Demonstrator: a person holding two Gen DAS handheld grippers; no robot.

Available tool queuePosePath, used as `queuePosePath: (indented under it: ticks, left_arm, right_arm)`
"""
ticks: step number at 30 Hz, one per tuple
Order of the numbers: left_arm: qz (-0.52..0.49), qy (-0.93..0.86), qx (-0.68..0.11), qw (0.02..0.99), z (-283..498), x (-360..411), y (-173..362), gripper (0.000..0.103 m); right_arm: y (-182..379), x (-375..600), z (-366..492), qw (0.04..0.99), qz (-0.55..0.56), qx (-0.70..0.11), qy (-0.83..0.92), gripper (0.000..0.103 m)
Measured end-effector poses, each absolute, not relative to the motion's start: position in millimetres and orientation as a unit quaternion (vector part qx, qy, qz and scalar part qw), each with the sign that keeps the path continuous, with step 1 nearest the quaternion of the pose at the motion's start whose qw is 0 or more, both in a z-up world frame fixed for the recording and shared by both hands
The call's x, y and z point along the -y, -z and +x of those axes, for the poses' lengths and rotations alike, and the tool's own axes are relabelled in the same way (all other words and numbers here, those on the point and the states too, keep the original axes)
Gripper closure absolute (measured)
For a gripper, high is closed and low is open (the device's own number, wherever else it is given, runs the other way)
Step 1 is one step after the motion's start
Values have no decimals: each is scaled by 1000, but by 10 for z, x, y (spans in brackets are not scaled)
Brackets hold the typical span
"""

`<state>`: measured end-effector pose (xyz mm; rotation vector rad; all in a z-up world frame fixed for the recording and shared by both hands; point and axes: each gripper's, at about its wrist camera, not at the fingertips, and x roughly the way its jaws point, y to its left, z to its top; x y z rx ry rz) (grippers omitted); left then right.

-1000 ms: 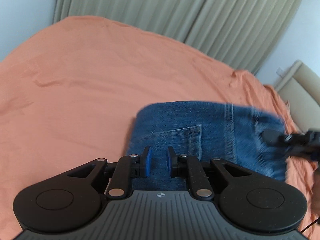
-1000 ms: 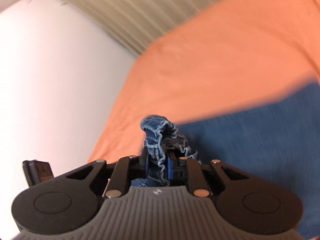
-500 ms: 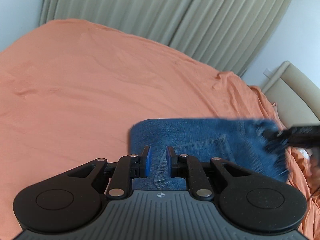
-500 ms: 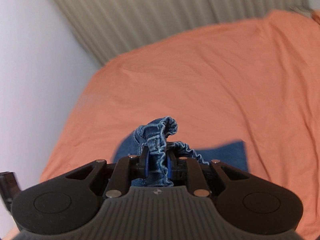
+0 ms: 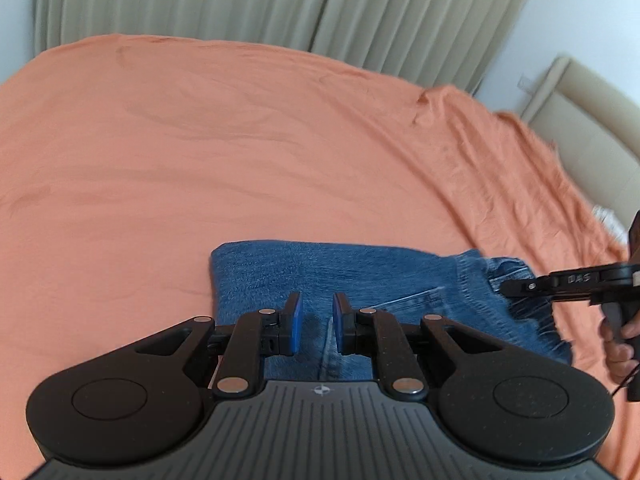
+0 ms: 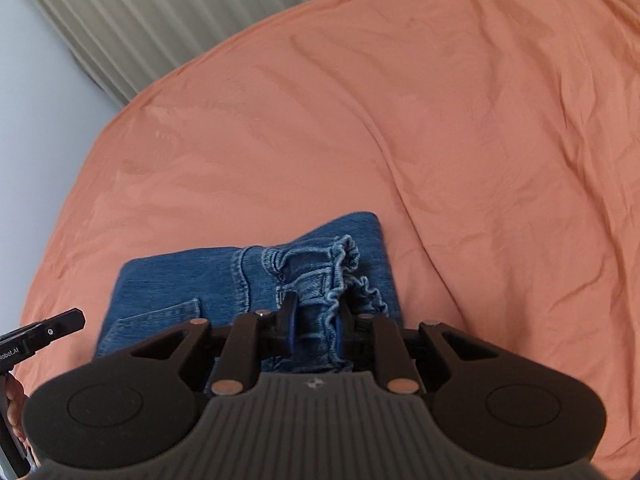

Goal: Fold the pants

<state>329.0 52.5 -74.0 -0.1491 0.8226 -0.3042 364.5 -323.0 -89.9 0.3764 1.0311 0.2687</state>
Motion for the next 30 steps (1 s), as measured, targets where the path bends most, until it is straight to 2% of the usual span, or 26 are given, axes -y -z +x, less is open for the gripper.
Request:
queuePosePath:
  ticks: [3, 5, 11, 13, 14, 15, 20, 24, 30]
  left_arm:
    - [-58, 132, -411, 900, 3422, -474, 924, 87]
    - [-57, 122, -416, 899, 3499, -488, 1033, 97]
    - [-51, 86, -425, 900, 3568, -468, 1037, 97]
    - [-52, 88, -423, 900, 3487, -485, 935, 96]
    - [-49, 91, -419, 902, 3434, -480, 881, 94]
    - [-43, 98, -414, 904, 3343, -484, 827, 94]
    - [-12, 140, -410, 901, 2822, -426, 633, 93]
    - [21, 150, -416, 897, 2390, -344, 542, 92]
    - [46, 156, -426, 890, 1953, -287, 469, 66]
  right_arm:
    - [1168, 3313, 3828, 840, 192, -492, -121, 90]
    - [1264, 3380, 3834, 838, 203, -491, -122, 90]
    - [1352, 3395, 3822, 838, 210, -489, -122, 86]
    - [1270, 3364, 3768, 848, 192, -478, -123, 77]
    - [1194, 3349, 3702, 858, 177, -467, -118, 69]
    - [1103, 3337, 3608, 870, 162, -451, -114, 68]
    - [746, 3293, 2989, 913, 108, -377, -116, 70]
    - [716, 3148, 2521, 931, 83, -336, -119, 86]
    - [989, 2927, 2202, 936, 69, -326, -110, 87]
